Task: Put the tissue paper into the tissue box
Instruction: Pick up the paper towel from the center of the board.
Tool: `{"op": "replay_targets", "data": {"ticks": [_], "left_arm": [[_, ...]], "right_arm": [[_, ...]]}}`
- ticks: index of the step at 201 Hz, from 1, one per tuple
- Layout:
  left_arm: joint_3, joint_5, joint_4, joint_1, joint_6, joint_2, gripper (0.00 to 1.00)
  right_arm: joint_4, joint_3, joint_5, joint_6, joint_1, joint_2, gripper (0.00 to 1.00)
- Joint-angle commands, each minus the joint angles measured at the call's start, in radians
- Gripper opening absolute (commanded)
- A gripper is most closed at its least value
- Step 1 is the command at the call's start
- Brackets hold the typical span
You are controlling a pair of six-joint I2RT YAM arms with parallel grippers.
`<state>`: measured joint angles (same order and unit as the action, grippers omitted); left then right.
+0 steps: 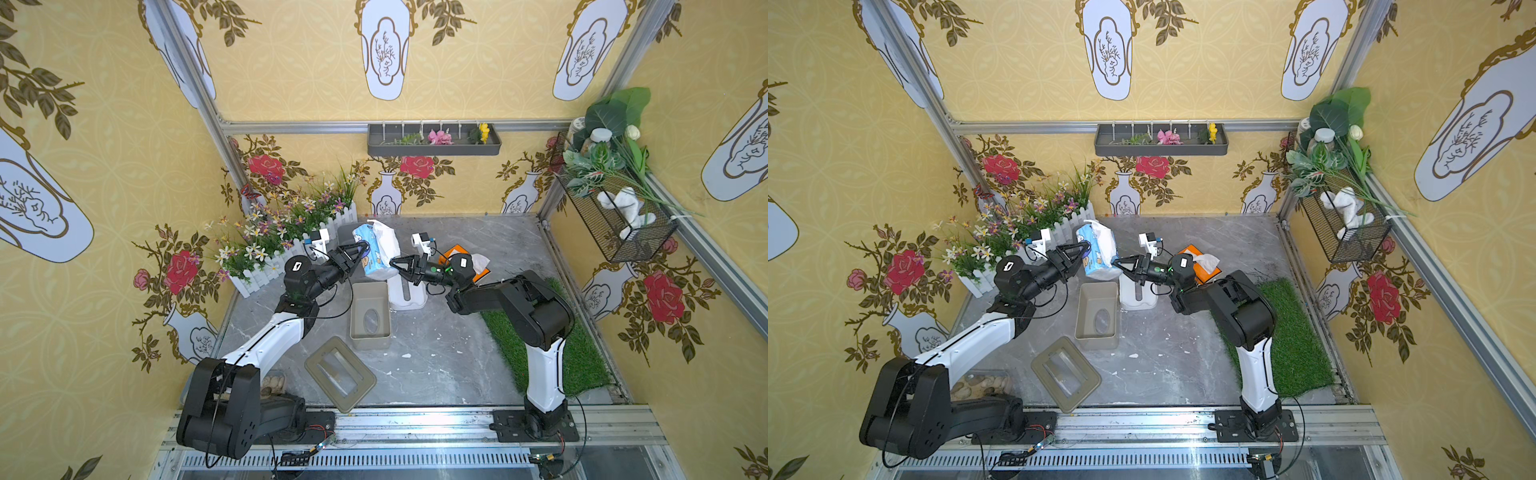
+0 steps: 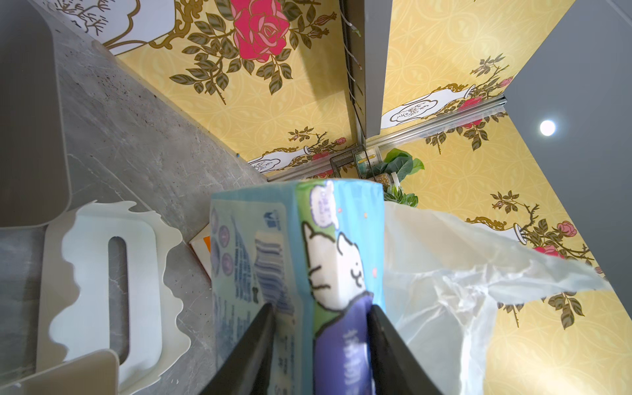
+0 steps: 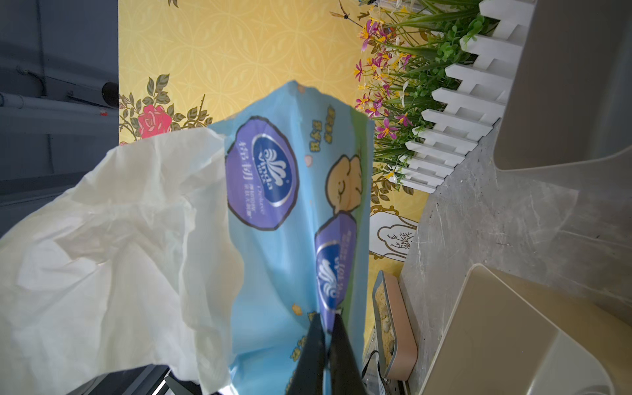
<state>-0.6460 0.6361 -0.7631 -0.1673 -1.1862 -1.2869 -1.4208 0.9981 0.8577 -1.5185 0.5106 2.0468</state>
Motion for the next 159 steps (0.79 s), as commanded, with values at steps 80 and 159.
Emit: {"op": "replay_targets", "data": {"ticks": [80,159], "left_arm": [[0.005,0.025,-0.053,-0.001,-0.002,-0.002,0.05],[-0.052,0.025,0.239,-0.005,0.129,0.110,0.00]], "right_arm": [[-0.070,-0.010,-0.007,-0.003,0.014,0.019,0.19],[-0.057,-0.138,-0.014,0.064,-0.095,-0.018,0.60]]}}
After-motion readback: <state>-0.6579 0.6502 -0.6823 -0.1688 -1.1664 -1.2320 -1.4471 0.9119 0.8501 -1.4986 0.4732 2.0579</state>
